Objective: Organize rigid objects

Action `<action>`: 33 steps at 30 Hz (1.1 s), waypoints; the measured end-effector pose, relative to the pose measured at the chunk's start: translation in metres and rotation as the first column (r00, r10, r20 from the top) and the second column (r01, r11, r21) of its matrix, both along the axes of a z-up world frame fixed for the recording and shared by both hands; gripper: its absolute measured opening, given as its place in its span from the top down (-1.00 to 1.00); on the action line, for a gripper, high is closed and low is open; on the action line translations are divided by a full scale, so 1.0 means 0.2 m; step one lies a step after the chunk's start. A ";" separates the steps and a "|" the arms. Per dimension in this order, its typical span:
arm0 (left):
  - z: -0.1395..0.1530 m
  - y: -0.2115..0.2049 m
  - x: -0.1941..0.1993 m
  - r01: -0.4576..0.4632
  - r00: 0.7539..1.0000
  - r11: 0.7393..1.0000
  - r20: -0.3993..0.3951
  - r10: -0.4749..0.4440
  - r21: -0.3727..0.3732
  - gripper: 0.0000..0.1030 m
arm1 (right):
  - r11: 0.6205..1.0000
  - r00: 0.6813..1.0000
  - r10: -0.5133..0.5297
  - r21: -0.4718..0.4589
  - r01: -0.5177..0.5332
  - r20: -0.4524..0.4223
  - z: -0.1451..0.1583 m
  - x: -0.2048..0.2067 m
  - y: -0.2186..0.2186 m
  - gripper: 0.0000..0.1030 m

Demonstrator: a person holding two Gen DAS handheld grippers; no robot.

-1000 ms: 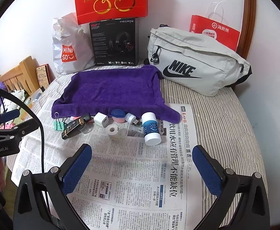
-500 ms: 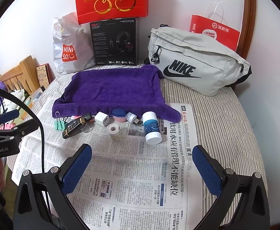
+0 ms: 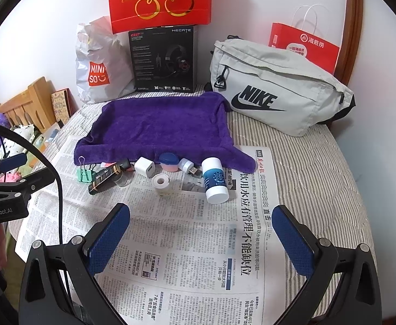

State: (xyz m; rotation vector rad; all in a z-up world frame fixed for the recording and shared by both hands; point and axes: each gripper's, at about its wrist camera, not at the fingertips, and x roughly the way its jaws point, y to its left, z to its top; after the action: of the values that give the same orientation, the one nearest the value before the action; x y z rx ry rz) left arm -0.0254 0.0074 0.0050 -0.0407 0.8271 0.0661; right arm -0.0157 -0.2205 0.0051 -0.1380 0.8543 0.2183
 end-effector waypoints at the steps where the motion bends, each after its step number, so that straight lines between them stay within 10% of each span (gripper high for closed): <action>1: 0.00 0.00 0.00 0.000 1.000 1.000 0.000 0.000 0.001 -1.00 | 1.000 1.000 0.001 0.000 -0.001 0.000 0.00 0.00 0.00 -1.00; 33: -0.03 0.03 0.00 0.002 1.000 1.000 -0.017 -0.001 0.006 -1.00 | 1.000 1.000 -0.001 -0.004 0.001 -0.001 -0.01 0.01 0.01 -1.00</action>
State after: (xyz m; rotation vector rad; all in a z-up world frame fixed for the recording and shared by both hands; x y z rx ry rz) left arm -0.0253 0.0125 -0.0008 -0.0336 0.8435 0.0677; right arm -0.0139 -0.2194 0.0023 -0.1415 0.8556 0.2153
